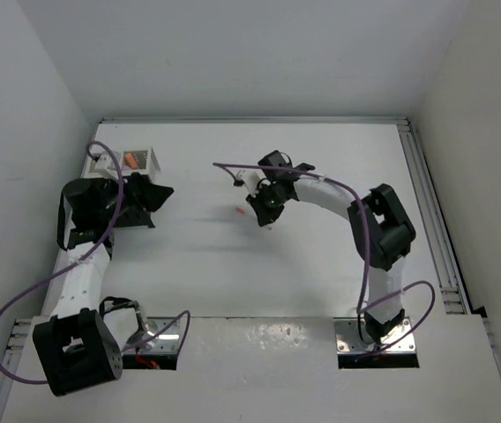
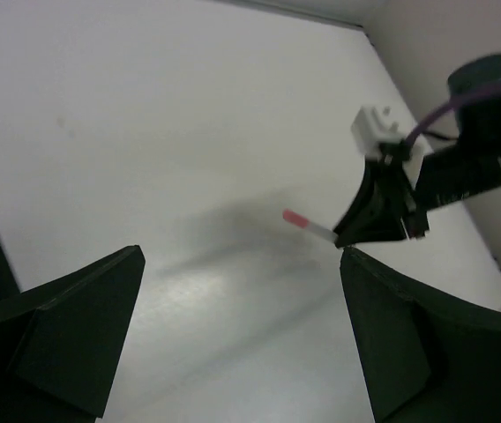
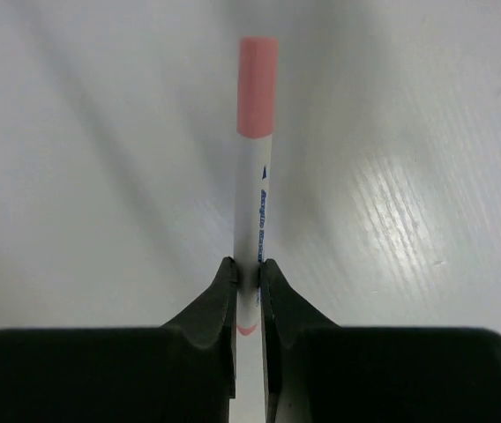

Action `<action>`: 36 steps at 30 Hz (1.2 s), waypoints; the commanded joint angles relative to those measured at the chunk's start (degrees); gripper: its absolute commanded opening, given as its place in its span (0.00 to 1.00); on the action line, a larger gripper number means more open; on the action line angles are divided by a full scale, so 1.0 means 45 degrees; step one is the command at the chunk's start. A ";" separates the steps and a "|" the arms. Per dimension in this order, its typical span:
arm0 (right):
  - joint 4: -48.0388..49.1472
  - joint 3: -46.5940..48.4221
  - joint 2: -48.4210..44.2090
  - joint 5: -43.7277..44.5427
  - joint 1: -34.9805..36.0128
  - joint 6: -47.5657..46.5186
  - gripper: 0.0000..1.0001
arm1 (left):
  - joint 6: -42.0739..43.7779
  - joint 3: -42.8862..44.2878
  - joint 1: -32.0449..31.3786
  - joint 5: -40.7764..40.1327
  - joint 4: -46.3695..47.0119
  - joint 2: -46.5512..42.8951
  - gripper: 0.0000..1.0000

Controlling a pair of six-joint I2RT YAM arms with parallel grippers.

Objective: Sort the stationery into containers
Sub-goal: Pick up the pen from the center of the board.

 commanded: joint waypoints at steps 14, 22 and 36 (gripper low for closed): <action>0.4316 0.0081 -0.3920 -0.4934 0.0794 0.7463 0.00 | -0.5776 -0.1658 -0.2599 0.0943 0.4326 -0.0970 1.00; 0.3983 0.0842 -0.3725 -0.5247 0.1692 0.7463 0.00 | -0.6093 -0.1209 -0.3302 0.0455 0.4856 -0.0072 0.99; 0.3944 0.1819 -0.2827 -0.5267 0.2513 0.7463 0.00 | -0.5841 -0.0682 -0.3186 0.0650 0.4040 -0.0323 0.11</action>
